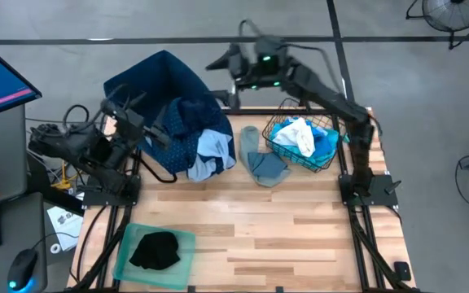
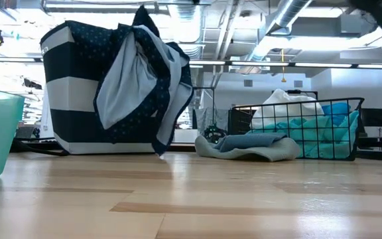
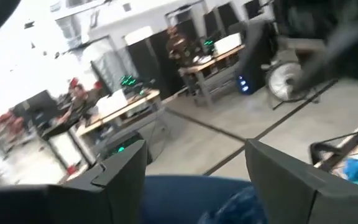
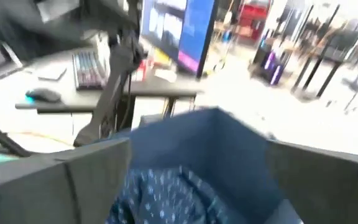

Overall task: Pick & Place Cloths
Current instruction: Put the dark blue cloth into the blue laundry organizer

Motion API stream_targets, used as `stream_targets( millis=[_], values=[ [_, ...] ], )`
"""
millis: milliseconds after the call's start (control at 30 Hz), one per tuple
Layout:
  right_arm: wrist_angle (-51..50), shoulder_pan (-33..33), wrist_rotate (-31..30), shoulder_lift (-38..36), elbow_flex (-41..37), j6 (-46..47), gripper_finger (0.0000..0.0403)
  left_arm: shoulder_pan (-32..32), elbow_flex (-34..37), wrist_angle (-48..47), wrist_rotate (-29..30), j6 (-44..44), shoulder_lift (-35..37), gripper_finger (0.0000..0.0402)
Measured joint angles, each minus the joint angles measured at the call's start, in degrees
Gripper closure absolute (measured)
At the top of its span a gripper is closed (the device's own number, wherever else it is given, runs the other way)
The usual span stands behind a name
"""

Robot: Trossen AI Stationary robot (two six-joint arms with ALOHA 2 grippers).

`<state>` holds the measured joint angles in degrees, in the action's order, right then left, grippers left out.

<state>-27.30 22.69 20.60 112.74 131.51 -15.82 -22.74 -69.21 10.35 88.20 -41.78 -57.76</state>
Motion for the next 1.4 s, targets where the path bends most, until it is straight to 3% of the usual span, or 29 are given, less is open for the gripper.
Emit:
stream_targets(
  millis=[200,533,767,867,1067,1200,1300,1400],
  values=[
    [-6.00,0.25,-0.36,-8.13,-0.01,2.61,0.0032,1.95,-0.02,-1.52,-10.15,4.27,-2.95,0.0146],
    [-21.79,0.40,-3.14,-20.53,-0.03,0.22,0.0051,15.56,-0.02,-22.73,-42.52,15.34,-15.88,0.0146],
    [-27.90,1.46,-3.13,-23.36,-0.01,0.27,0.0054,23.70,0.00,-27.35,-56.85,14.89,-27.50,0.0143],
    [-31.03,1.92,-3.14,-23.45,-0.08,0.28,0.0053,23.96,0.00,-30.02,-55.49,13.04,-31.92,0.0142],
    [-35.24,2.57,-3.04,-23.53,-0.37,0.25,0.0060,23.89,-0.11,-34.71,-37.76,6.87,-38.15,0.0141],
    [-35.62,2.61,-3.06,-23.58,-0.56,0.27,0.0066,23.50,0.00,-35.73,-29.90,0.54,-39.36,0.0151],
    [-35.71,2.61,-3.00,-23.85,-0.56,0.27,0.0072,23.45,-0.02,-35.41,-27.58,0.08,-39.00,0.0195],
    [-35.72,2.59,-2.89,-23.97,-0.56,0.29,0.0077,23.47,-0.43,-35.11,-25.70,0.16,-37.35,0.0282]
  ],
)
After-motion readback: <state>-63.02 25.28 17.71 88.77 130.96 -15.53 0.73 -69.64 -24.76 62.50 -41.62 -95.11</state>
